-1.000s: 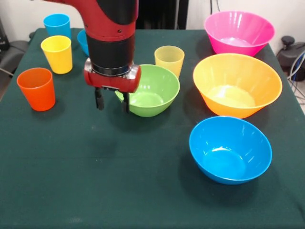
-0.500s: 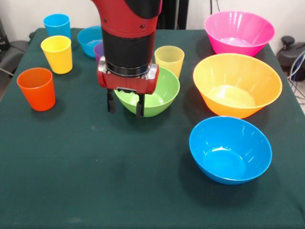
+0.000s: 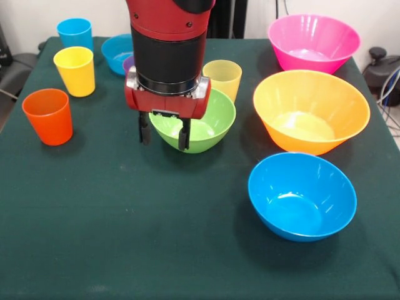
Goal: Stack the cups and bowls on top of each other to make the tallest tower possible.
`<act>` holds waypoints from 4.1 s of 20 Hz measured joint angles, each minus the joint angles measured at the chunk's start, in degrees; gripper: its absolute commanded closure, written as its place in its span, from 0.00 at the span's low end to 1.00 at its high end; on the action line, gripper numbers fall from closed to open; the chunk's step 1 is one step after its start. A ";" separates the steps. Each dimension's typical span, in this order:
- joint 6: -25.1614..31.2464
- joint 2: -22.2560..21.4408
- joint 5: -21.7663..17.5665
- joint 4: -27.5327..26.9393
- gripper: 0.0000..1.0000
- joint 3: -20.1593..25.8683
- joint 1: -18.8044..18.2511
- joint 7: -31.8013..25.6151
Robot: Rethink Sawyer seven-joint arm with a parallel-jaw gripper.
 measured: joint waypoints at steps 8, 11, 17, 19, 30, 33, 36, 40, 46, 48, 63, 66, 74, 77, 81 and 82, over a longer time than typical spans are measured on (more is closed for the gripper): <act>0.01 0.11 -0.09 -0.19 0.00 -0.01 0.00 0.00; 0.00 0.85 -0.13 -1.20 0.00 -0.01 0.00 0.00; 0.01 3.11 -0.24 -2.94 0.00 0.00 0.00 0.00; 0.00 3.63 -0.26 -3.04 0.00 0.00 -0.01 0.00; 0.00 3.42 -0.27 -1.09 0.00 -0.09 0.00 0.00; 0.00 2.81 -0.27 -0.38 0.00 -0.09 0.01 0.00; 0.00 2.15 -0.26 0.08 0.00 -0.10 0.00 0.00; 0.00 0.25 -0.27 1.48 0.00 -0.10 0.00 0.00; 0.01 -3.31 -0.26 4.09 0.00 -0.11 -0.07 0.00; 0.01 -3.90 -0.27 4.26 0.00 -0.10 -0.12 0.00; -5.99 -7.56 -0.25 13.77 0.00 0.20 -3.81 0.00; -10.13 -7.08 -0.25 16.87 0.00 0.25 -5.09 0.00; -14.69 -5.14 -2.01 19.66 0.00 0.29 -6.44 0.00; -14.69 -4.82 -2.60 20.16 0.00 0.31 -6.45 0.00; -14.49 -4.53 -3.55 20.02 0.00 0.19 -5.94 0.00; -14.37 -4.52 -3.62 19.93 0.00 0.14 -5.80 0.00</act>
